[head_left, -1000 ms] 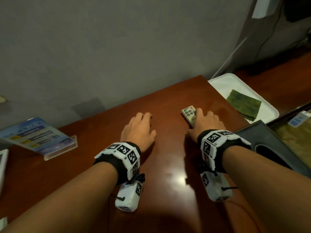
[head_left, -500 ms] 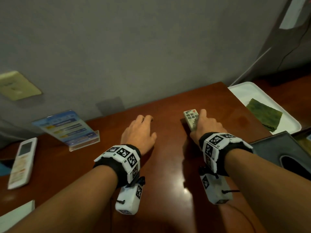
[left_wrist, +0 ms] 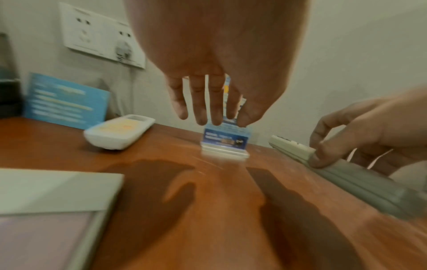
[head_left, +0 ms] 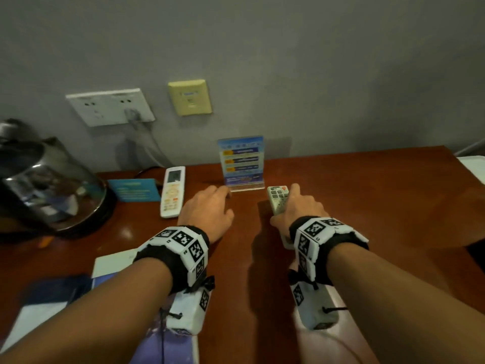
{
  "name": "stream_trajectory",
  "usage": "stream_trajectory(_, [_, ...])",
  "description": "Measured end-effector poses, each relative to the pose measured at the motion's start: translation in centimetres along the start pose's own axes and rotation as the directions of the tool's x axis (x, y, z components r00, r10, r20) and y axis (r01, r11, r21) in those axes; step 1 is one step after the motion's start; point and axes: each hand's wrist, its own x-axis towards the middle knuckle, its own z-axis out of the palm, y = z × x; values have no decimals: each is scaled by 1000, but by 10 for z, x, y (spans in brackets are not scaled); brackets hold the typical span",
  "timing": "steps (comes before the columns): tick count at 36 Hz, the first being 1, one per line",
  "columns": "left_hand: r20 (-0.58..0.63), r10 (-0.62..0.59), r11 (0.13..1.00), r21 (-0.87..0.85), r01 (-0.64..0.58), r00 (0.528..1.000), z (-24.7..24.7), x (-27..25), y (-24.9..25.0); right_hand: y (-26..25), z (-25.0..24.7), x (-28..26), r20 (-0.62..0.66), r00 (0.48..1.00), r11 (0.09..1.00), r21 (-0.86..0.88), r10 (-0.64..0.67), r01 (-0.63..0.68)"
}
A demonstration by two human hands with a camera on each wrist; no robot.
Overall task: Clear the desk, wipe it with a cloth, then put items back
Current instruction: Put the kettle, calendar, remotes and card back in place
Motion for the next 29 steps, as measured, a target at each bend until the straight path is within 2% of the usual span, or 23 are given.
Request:
stream_trajectory(7, [-29, -85, 996, 9, 85, 996, -14, -25, -69, -73, 39, -23, 25, 996, 996, 24, -85, 84])
stream_trajectory(13, [-13, -119, 993, -11, 119, 993, -15, -31, -112, -115, 67, -26, -1, 992, 992, 37, -125, 125])
stream_trajectory(22, [-7, -82, 996, -43, 82, 997, -10, -11, -149, -149, 90, -2, -142, 987, 995, 59, -75, 84])
stream_trajectory(29, [-8, -55, 995, -85, 55, 998, -7, 17, -163, -167, 96, 23, -189, 982, 997, 62, -31, 43])
